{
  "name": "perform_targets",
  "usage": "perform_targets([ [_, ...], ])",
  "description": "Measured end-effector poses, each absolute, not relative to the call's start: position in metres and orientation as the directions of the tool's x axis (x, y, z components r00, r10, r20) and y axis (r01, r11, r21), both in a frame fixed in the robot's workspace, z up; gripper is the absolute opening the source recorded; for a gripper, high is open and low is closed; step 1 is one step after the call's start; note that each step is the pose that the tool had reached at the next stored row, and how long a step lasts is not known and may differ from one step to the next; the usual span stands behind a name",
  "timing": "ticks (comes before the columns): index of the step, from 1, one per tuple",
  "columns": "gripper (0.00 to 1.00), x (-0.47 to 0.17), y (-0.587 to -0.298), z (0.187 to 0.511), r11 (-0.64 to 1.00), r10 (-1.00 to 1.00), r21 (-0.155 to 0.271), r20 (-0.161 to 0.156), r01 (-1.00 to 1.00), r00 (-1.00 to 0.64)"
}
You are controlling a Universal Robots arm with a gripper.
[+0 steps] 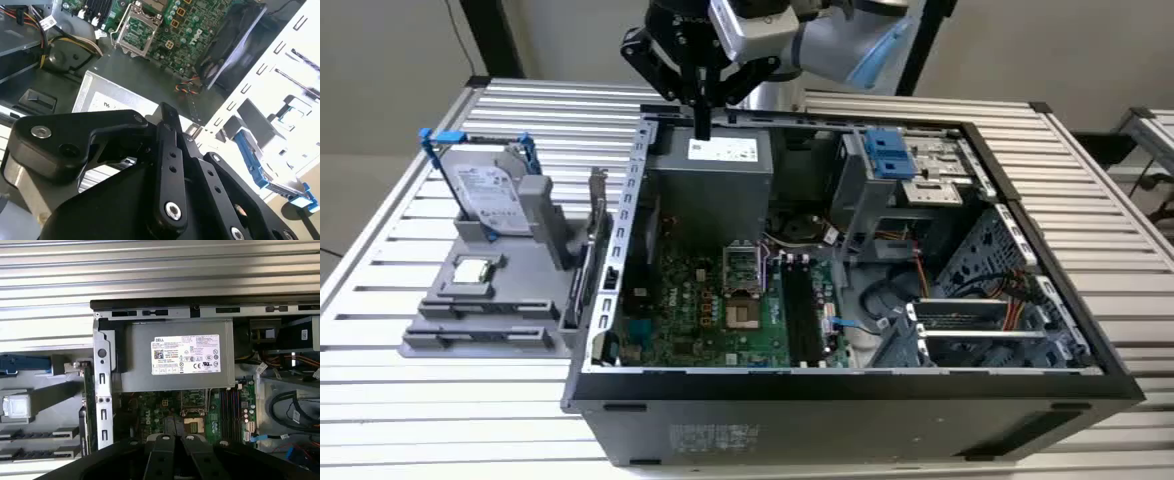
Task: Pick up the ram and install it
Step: 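Reach for the ram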
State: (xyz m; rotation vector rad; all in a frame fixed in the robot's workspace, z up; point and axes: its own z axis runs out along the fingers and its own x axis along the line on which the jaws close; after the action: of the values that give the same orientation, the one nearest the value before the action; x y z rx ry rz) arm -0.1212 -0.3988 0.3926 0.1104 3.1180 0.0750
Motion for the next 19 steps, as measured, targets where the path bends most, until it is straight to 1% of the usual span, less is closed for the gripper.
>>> perform_targets([
  [19, 0.00, -0.1303, -0.3988, 0.3926, 0.996, 0.071, 0.049, -0.019, 0.070, -0.997],
])
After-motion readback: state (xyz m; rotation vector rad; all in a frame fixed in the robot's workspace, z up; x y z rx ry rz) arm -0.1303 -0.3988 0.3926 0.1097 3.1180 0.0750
